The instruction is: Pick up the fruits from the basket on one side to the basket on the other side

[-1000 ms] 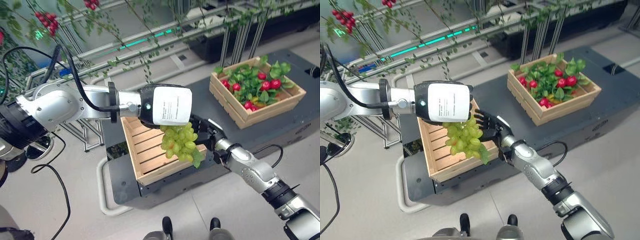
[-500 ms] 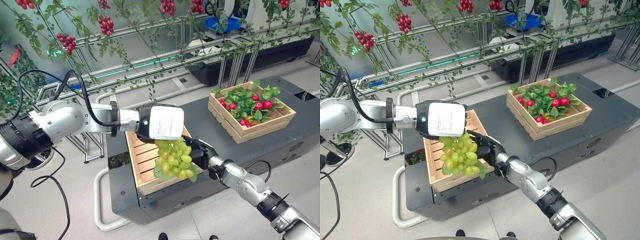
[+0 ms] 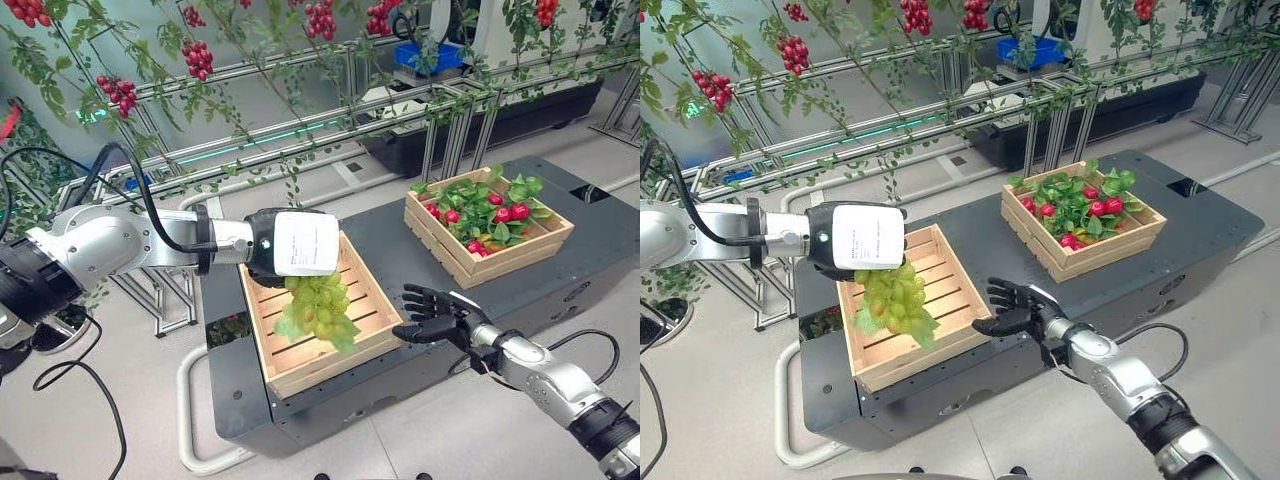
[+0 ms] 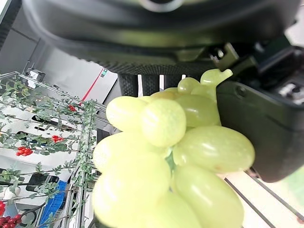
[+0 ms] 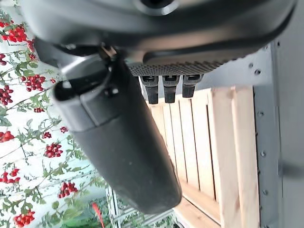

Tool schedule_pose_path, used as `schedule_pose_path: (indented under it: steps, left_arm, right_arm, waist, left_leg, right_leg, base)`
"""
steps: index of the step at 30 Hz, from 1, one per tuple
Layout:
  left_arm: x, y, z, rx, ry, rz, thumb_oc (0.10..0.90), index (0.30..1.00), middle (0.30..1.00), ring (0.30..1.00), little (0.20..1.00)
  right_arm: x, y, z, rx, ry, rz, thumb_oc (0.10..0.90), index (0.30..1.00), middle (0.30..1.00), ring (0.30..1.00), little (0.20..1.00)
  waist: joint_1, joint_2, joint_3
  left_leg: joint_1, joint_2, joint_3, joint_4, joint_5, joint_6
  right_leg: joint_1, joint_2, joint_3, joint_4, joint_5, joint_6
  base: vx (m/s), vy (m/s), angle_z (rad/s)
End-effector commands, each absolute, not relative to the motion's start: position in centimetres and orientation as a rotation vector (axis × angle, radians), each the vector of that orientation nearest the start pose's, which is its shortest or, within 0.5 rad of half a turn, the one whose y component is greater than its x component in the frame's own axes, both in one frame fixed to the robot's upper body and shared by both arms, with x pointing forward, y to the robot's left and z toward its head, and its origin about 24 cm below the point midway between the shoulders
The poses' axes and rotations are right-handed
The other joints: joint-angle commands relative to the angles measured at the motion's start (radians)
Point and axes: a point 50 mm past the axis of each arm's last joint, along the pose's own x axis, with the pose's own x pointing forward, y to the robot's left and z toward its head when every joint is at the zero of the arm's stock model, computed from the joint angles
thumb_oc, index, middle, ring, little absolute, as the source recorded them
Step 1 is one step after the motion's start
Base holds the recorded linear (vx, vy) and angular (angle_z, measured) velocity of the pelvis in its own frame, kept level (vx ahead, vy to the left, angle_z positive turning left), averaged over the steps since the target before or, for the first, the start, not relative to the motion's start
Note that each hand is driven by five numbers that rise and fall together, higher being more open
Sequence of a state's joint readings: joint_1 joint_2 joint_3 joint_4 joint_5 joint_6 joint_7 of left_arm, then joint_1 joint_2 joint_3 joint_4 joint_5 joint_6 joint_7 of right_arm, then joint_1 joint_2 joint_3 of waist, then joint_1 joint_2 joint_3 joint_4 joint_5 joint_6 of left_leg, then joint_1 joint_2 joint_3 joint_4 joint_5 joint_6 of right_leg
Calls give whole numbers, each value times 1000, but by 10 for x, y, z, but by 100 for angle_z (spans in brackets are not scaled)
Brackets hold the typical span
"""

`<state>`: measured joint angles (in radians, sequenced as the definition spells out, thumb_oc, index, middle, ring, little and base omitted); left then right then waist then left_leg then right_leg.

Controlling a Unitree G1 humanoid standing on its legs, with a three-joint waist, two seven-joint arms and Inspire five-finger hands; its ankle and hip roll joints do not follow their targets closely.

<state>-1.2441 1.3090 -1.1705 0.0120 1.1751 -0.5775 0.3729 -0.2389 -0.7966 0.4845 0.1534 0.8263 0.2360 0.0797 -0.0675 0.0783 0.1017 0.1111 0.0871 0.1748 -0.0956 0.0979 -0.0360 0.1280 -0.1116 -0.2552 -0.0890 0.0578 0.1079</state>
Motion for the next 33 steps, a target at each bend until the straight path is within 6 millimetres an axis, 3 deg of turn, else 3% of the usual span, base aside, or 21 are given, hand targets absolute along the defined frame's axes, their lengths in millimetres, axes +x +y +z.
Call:
schedule_pose_path:
  steps: [1,11,19,33]
  left_arm:
    - [305,196,274,-3101,1425,607,400,300,300,300,300]
    - [305,187,270,-3083,1507,638,400,300,300,300,300]
    - [311,183,259,-3069,1533,685,400,300,300,300,300]
    - [317,179,251,-3045,1566,724,400,300,300,300,300]
  right_arm:
    - [293,-214,90,-84,218,418,800,900,900,900,900]
    - [291,-186,90,92,217,564,800,900,900,900,900]
    - [283,-137,87,426,267,759,800,900,900,900,900]
    - [262,-77,100,714,341,1049,800,900,900,900,900]
  waist:
    - [6,-38,-41]
    - [9,-41,-42]
    - [19,-39,-48]
    - [36,-40,-52]
  left_leg:
    - [73,12,39,8,-132,-21]
    - [76,14,37,8,-133,-20]
    - [75,16,31,8,-131,-21]
    - [69,16,15,8,-127,-20]
  right_leg:
    - [71,-41,-17,2,-59,16]
    - [73,-41,-16,2,-61,13]
    - [76,-43,-23,2,-63,13]
    - [76,-45,-29,2,-65,13]
  base:
    - [15,-10,-5]
    - [2,-1,-1]
    - [0,0,0]
    - [0,0,0]
